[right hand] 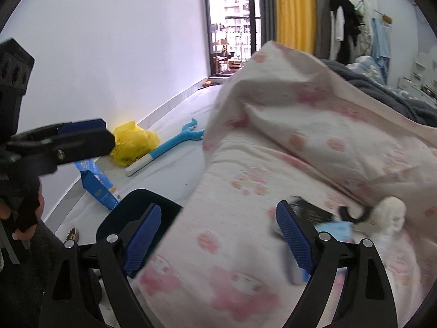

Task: Collect trash
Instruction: 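Move both tools back toward the remaining items on the bed, then grasp the blue tissue packet with the left tool while the right tool grasps the white fluffy ball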

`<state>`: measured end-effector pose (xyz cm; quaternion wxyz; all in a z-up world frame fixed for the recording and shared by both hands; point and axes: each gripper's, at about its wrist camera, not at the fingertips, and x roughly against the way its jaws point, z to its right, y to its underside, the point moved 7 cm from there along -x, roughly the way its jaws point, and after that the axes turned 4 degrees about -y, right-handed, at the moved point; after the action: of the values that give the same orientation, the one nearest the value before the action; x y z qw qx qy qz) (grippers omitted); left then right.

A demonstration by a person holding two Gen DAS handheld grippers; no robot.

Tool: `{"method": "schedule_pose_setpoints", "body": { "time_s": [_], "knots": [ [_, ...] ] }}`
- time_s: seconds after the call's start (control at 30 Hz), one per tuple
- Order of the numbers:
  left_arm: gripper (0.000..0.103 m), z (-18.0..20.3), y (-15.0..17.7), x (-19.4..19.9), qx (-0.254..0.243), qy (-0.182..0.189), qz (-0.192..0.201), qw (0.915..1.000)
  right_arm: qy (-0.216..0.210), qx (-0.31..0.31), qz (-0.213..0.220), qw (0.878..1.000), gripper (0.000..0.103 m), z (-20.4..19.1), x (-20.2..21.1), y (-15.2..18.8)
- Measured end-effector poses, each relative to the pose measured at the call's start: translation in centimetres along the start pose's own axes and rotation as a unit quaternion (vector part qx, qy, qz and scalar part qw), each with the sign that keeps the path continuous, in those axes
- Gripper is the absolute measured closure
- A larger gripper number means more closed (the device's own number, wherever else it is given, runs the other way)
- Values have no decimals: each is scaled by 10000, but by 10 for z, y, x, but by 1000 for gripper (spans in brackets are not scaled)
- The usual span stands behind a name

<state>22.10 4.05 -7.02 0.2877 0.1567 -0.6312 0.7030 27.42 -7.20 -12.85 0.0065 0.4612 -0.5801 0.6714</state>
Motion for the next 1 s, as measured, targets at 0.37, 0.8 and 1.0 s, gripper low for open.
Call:
{"method": "schedule_pose_setpoints", "body": {
  "time_s": [0.37,0.8,1.0],
  "knots": [
    [17,51,10,-30,5,432,-286,9987,352,-429,153,9983,13,67,45,21],
    [18,107,29,-69,-83,871,-753,9933,490,-557,-53,9972,13,109,65,53],
    [22,125,40,-90,79,1116,-1030,9884,511,-622,-182,9966,13,122,70,68]
  ]
}}
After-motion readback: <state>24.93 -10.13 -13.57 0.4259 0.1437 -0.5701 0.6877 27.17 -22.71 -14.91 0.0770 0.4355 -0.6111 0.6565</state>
